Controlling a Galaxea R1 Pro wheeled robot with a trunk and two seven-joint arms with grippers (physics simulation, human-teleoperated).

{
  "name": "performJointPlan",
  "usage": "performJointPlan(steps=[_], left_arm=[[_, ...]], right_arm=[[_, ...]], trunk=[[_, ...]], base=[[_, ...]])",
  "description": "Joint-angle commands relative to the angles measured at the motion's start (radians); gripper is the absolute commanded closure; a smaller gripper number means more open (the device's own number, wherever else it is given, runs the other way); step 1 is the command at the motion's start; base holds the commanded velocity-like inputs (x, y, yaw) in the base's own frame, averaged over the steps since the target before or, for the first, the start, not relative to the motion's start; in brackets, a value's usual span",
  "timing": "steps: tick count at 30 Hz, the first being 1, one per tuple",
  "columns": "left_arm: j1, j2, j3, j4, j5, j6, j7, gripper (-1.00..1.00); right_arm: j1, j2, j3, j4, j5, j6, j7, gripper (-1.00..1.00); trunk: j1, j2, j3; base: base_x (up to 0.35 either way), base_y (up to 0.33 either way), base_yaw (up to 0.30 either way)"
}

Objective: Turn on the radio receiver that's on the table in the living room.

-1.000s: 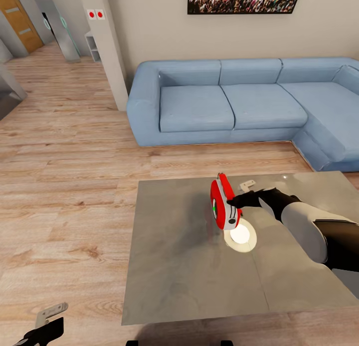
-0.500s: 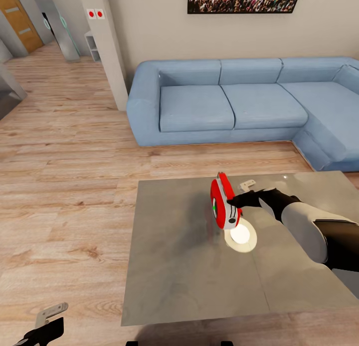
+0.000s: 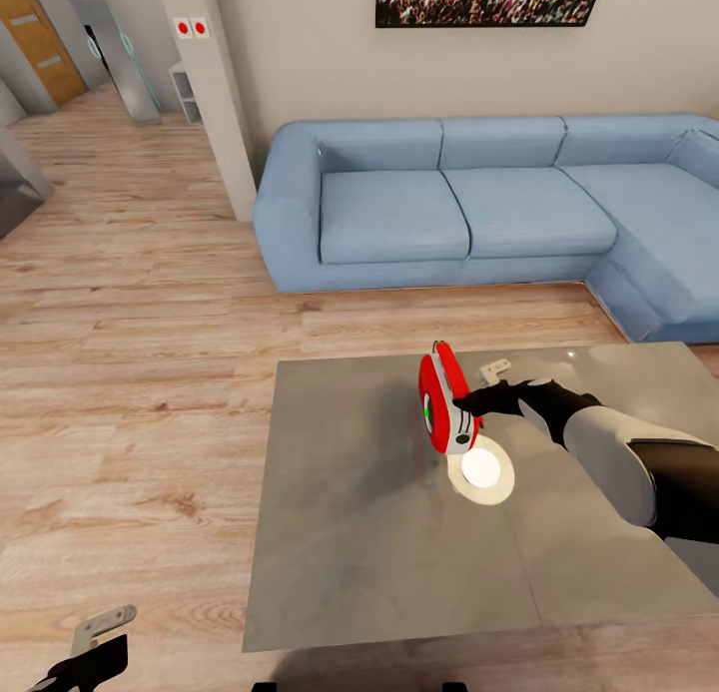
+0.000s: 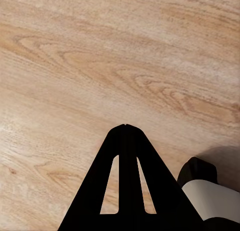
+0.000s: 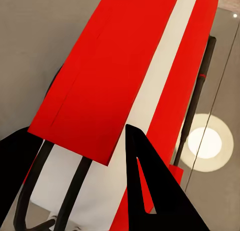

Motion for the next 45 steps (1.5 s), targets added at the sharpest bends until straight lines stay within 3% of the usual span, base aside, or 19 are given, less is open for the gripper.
performJointPlan(steps=[1, 14, 29, 40, 45], left_arm=[[0.0, 0.0, 0.0, 0.0, 0.0, 0.0, 0.0, 1.0], [0.0, 0.0, -0.001, 0.0, 0.0, 0.0, 0.0, 1.0], [0.0, -0.007, -0.001, 0.0, -0.001, -0.001, 0.001, 1.0], [0.0, -0.015, -0.001, 0.0, -0.002, -0.001, 0.002, 1.0], [0.0, -0.015, -0.001, 0.0, -0.002, -0.001, 0.002, 1.0]], right_arm=[[0.0, 0.0, -0.006, -0.001, -0.003, 0.0, 0.0, 1.0], [0.003, 0.001, -0.006, -0.001, -0.002, -0.001, 0.0, 1.0], [0.005, 0.001, -0.006, -0.001, -0.003, -0.002, 0.0, 1.0], [0.007, 0.002, -0.006, -0.001, -0.002, -0.002, 0.0, 1.0], [0.007, 0.002, -0.006, -0.001, -0.002, -0.002, 0.0, 1.0]], trunk=[[0.0, 0.0, 0.0], [0.046, -0.084, -0.038], [0.046, -0.084, -0.038], [0.088, -0.161, -0.072], [0.088, -0.161, -0.072]], base=[[0.0, 0.0, 0.0], [0.0, 0.0, 0.0], [0.0, 0.0, 0.0], [0.0, 0.0, 0.0], [0.0, 0.0, 0.0]])
